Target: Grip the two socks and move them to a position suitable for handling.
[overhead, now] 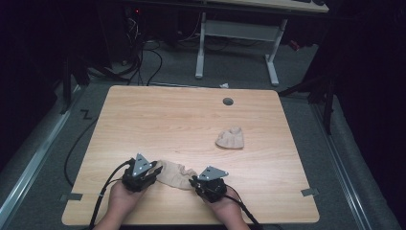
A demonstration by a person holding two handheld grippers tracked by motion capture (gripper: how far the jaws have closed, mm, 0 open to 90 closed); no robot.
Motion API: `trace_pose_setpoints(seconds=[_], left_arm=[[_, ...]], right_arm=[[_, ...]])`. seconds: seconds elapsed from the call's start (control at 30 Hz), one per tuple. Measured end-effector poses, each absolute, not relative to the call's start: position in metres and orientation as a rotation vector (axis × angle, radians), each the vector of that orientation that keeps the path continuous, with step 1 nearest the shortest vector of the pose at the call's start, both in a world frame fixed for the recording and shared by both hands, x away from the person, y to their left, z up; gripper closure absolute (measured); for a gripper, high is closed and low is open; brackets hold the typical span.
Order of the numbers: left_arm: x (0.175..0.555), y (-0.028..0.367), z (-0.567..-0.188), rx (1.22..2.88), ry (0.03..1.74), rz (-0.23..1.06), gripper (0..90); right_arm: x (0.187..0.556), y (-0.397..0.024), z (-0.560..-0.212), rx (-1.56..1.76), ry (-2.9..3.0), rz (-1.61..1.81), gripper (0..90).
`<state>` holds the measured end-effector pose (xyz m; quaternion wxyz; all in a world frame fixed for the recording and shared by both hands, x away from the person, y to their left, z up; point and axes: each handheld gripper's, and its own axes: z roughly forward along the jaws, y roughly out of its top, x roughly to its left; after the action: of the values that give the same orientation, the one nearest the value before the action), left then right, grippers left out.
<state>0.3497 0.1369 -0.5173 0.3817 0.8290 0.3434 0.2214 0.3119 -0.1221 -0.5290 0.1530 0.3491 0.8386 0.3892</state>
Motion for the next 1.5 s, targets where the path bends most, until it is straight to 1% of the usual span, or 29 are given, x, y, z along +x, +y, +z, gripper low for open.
trace_pose_setpoints(seconds=[0.07,0.13,0.3,0.5,0.6,0.73,0.87,1.1,1.3,1.5], left_arm=[[0.359,0.138,-0.525,2.150,0.914,0.554,70.9],[0.359,0.140,-0.530,2.162,0.925,0.552,72.8],[0.343,0.140,-0.531,2.149,0.902,0.489,75.5],[0.326,0.129,-0.531,2.165,0.834,0.433,75.8],[0.319,0.123,-0.532,2.161,0.803,0.403,75.7],[0.310,0.116,-0.533,2.164,0.771,0.397,75.4],[0.308,0.114,-0.534,2.169,0.752,0.398,75.4],[0.309,0.114,-0.534,2.159,0.747,0.385,74.9],[0.312,0.116,-0.534,2.147,0.756,0.341,73.7],[0.316,0.127,-0.531,2.064,0.801,0.285,69.3]], right_arm=[[0.313,-0.123,-0.530,1.016,2.416,1.097,80.0],[0.312,-0.126,-0.530,1.019,2.414,1.061,80.1],[0.310,-0.138,-0.531,1.053,2.394,1.060,82.3],[0.309,-0.155,-0.530,1.103,2.360,1.035,86.5],[0.309,-0.163,-0.530,1.129,2.346,1.032,86.6],[0.308,-0.173,-0.529,1.161,2.328,1.023,86.6],[0.306,-0.181,-0.530,1.186,2.310,1.039,86.6],[0.305,-0.181,-0.531,1.188,2.298,1.045,86.6],[0.304,-0.180,-0.531,1.197,2.292,1.033,86.5],[0.304,-0.179,-0.530,1.196,2.299,1.022,86.5]])
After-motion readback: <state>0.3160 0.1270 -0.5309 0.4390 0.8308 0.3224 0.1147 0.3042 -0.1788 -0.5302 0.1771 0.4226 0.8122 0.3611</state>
